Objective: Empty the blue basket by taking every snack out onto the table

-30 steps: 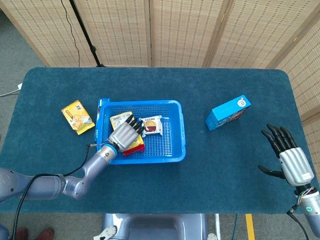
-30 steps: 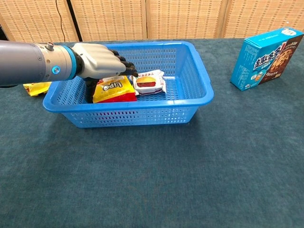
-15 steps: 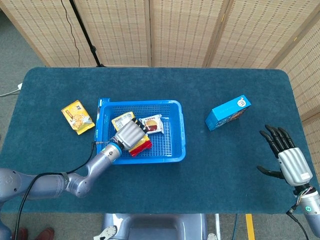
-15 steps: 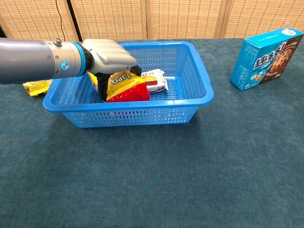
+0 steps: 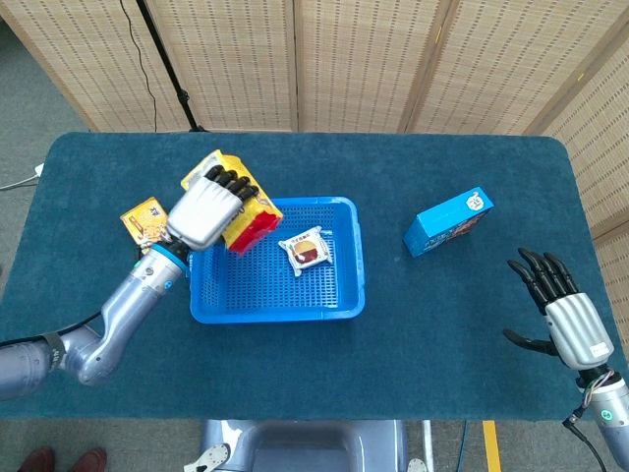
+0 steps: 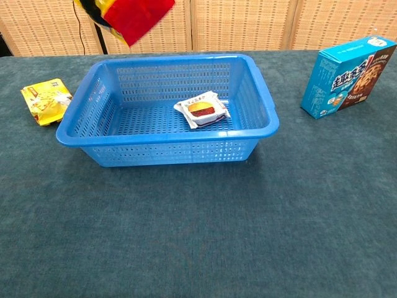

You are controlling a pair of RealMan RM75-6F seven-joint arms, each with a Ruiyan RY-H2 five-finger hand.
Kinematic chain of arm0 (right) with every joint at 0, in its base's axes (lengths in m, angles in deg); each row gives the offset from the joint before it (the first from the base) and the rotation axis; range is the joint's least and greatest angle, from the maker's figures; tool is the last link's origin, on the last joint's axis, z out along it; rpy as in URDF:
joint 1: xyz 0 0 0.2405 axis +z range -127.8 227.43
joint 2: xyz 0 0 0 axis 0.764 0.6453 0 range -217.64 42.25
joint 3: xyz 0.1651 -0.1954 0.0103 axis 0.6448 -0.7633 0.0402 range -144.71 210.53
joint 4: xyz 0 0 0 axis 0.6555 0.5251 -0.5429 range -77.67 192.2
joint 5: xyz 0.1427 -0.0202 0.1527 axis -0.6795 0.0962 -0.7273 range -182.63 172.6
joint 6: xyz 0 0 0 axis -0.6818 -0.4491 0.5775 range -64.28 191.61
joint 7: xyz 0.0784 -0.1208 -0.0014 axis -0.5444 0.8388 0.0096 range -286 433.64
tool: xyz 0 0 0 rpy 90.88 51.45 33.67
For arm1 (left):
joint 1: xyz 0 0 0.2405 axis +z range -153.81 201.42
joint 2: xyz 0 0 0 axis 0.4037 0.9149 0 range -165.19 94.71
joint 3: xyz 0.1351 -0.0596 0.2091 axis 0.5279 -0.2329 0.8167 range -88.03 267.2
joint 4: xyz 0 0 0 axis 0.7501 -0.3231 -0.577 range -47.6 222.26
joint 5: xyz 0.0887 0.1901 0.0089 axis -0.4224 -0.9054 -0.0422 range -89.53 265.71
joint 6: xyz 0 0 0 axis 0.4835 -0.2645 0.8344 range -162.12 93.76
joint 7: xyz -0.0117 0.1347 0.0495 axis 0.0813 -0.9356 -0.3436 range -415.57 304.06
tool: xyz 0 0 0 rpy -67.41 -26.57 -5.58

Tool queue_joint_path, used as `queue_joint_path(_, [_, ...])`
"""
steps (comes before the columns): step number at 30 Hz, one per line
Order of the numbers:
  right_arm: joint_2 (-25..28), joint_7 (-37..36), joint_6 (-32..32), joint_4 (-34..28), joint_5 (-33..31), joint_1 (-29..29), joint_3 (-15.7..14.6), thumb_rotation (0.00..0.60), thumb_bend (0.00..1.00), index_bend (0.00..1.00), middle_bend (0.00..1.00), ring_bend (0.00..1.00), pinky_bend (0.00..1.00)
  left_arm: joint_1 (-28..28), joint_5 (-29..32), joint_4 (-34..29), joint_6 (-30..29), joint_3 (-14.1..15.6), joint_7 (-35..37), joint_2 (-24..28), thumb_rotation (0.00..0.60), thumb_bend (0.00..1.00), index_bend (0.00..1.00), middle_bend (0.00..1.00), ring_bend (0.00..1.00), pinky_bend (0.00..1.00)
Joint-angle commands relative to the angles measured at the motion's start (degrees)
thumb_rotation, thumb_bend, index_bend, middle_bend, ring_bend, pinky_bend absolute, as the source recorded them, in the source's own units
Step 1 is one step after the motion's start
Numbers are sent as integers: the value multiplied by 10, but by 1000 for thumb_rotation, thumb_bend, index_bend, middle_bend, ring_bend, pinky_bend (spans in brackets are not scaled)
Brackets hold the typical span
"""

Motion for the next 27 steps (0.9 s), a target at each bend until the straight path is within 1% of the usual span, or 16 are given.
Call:
queue_joint_path(1, [1,2,-1,-2,4,0,-2,600,0,17,0,0,22,35,-1,10,-8,0,42,29,600,376,725,584,526,566])
queue_joint_path(4, [1,4,-2,-5,9,0,-5,600,0,18,0,0,22,63,5,51,4,12,78,33,600,375,722,582,523,566])
queue_joint_path(7, [1,7,-1,-8,14,1,-8,600,0,17,0,0,22,86,19,102,25,22,114,24,600,373,717,578,517,566])
queue_joint_path(8, [1,8,0,-9,15,1,-9,600,0,18,0,0,22,92,23,124,35,25,126,17,600,372,714,569,510,566])
queue_joint_path(9, [1,10,1,-9,16,1,-9,600,0,18,0,0,22,96,25,145,45,27,136,10,600,367,695,533,478,551])
queue_joint_path(10, [0,11,2,-10,17,2,-10,600,0,18,0,0,22,101,28,167,55,30,144,2,600,347,624,444,396,500])
queue_joint_path(11, [0,13,2,-11,18,2,-10,600,0,18,0,0,22,104,31,186,66,31,153,-7,600,326,530,343,304,438])
queue_joint_path(12, [0,15,4,-11,18,3,-10,600,0,18,0,0,22,106,35,201,81,33,160,-14,600,282,330,185,162,304])
queue_joint_path(13, [-1,16,4,-12,18,3,-10,600,0,18,0,0,22,107,40,207,93,34,164,-16,600,228,145,62,51,160])
queue_joint_path(14, [-1,17,6,-12,17,3,-10,600,0,18,0,0,22,107,50,211,116,36,172,-18,600,193,57,13,10,86])
queue_joint_path(15, [-1,19,7,-12,17,4,-10,600,0,18,0,0,22,107,59,211,135,35,179,-17,600,155,2,0,0,25])
queue_joint_path(16, [-2,21,9,-11,16,4,-11,600,0,18,0,0,22,108,68,205,153,32,190,-13,600,118,0,0,0,0])
queue_joint_path(17, [-2,23,10,-11,16,4,-11,600,0,18,0,0,22,111,70,198,160,28,202,-9,600,101,0,0,0,0])
queue_joint_path(19, [-3,24,13,-9,15,5,-11,600,0,18,0,0,22,118,61,189,157,23,218,-2,600,81,0,0,0,0])
queue_joint_path(23, [-2,23,22,-8,11,11,-8,600,0,20,0,0,22,140,31,146,121,12,244,29,600,79,0,0,0,0])
queue_joint_path(27, [14,23,34,-16,19,31,1,600,0,20,0,0,22,176,-15,79,56,7,257,79,600,79,0,0,0,0])
